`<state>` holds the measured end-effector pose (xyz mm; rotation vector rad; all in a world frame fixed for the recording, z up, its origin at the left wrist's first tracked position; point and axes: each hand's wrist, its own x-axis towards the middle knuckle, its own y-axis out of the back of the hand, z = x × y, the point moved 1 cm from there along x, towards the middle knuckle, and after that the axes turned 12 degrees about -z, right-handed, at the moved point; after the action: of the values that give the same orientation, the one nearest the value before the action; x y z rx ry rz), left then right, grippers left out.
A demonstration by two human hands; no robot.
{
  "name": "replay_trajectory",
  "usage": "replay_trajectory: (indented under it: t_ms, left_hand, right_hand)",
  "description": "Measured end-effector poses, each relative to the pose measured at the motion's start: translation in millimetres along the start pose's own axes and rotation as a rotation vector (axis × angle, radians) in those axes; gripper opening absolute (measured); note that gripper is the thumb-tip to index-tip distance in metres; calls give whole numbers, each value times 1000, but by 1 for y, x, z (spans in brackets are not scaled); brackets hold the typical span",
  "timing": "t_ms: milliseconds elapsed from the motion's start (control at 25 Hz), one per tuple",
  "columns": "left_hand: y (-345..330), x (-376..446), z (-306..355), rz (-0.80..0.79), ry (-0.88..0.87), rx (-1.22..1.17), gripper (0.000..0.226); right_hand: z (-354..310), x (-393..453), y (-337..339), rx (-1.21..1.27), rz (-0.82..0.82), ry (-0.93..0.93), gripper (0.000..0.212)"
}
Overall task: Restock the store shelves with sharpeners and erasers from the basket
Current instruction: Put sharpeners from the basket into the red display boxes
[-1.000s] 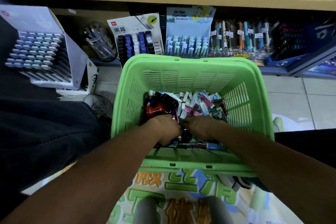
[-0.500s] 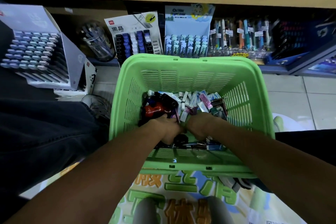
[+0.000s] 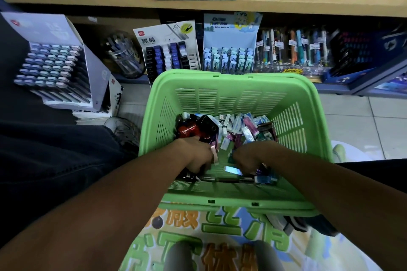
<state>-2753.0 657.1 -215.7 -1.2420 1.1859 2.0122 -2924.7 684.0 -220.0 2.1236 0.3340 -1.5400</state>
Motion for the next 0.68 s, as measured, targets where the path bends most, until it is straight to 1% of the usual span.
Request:
replay_trajectory:
  t_ms: [40,80,120,160,200,280,360,400,520,600,680]
  left_hand:
    - [0,-4,-3,27,11,-12,33]
    - [-1,-7,-6,48,28,-19,28]
    - [-1,-9,-10,59,44,-23,23]
    - [-3,-11,-13,64,53,-28,20]
    - [-4,-12,-16,68,55,-33,19]
    - [-6,-13,-17,96,52,-11,20]
    - [-8,-13,-14,136,33,9,22]
    - [-9,-13,-14,152,30,-4,25]
    - [-8,-14,-17,142,47,-64,40]
    - [-2,-18,-22,173,18,-264,44]
    - [7,-28,-27,211,33,-495,47]
  right_hand:
    - [-3,3,0,69,70,42,32]
    - [-7,5,0,178,130,102,43]
    - [-12,6,-1,248,127,164,56]
    - [-19,10,-3,253,75,212,67]
    - [-26,17,-6,199,11,222,74]
    - [-31,30,-14,49,-57,171,82]
    - [-28,29,-16,-73,-82,91,83]
    - [-26,25,-14,-71,-76,86,81]
    - [-28,21,-9,119,30,146,79]
    - [-35,26,-9,135,28,201,81]
    - [-34,33,-12,121,-1,217,83]
